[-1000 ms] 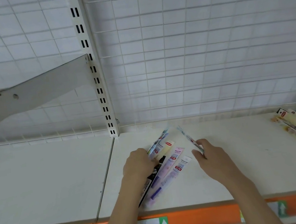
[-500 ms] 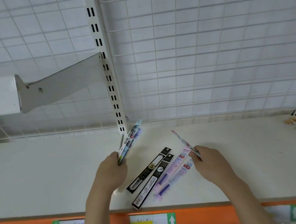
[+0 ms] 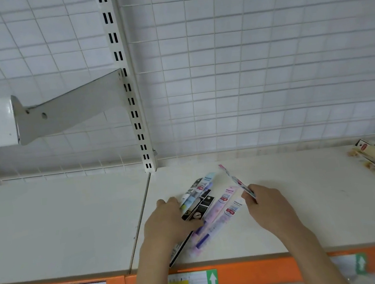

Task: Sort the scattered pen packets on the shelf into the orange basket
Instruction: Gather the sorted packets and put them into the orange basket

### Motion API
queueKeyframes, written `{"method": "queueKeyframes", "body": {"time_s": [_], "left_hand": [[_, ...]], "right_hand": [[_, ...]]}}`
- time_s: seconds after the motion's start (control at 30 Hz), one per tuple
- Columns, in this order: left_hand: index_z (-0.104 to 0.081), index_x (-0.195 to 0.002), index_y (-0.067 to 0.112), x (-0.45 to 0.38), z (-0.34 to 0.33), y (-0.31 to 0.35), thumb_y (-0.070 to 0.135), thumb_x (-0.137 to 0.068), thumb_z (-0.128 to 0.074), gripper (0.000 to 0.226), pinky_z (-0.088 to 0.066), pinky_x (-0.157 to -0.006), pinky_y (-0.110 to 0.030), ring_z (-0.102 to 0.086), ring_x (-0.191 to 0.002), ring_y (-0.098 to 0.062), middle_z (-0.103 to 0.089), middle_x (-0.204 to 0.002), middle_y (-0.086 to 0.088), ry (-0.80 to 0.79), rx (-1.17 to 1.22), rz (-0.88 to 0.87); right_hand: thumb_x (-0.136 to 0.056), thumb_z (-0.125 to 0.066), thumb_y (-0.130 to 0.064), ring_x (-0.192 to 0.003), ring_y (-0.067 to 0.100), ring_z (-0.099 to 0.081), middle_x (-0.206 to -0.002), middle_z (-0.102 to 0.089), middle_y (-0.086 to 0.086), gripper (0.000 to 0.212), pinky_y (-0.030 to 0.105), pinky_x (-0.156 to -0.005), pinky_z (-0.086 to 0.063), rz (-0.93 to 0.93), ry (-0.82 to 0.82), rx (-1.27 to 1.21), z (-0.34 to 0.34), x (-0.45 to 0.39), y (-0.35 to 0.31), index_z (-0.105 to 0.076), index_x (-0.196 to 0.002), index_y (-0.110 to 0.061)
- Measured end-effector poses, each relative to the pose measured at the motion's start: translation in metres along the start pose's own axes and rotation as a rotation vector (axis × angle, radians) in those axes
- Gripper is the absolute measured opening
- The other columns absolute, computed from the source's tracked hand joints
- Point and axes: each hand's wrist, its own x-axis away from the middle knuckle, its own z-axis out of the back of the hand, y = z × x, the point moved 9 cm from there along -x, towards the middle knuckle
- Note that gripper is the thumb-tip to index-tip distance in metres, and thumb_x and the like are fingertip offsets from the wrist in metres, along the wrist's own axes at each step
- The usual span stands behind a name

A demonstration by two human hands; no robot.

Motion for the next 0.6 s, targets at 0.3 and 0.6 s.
{"method": "queueKeyframes", "body": {"time_s": [0.3,0.6], "left_hand": [[-0.049,-0.117,0.010,-0.006,0.004,-0.001,0.036,-0.091,-0.047,0.037,-0.046,-0.086,-0.031,-0.056,-0.111,-0.027,-0.057,-0.121,-0.007,-0.022,-0.244,-0.020],[-0.054,-0.102,0.012,-0.009,0.009,-0.027,0.022,-0.088,-0.046,0.019,-0.044,-0.075,-0.030,-0.059,-0.101,-0.027,-0.061,-0.110,-0.008,0.005,-0.147,0.030]], "right_hand": [[-0.098,-0.038,-0.031,-0.063,0.020,-0.052,-0.068,-0.054,-0.001,0.026,0.028,-0.050,-0.035,0.004,-0.011,-0.002,0.001,0.003,0.000,-0.049,-0.076,-0.021],[-0.097,-0.038,-0.031,-0.064,0.020,-0.053,-0.068,-0.053,-0.003,0.025,0.027,-0.051,-0.036,0.019,0.003,0.011,0.000,0.005,-0.003,-0.057,-0.089,-0.017]]}}
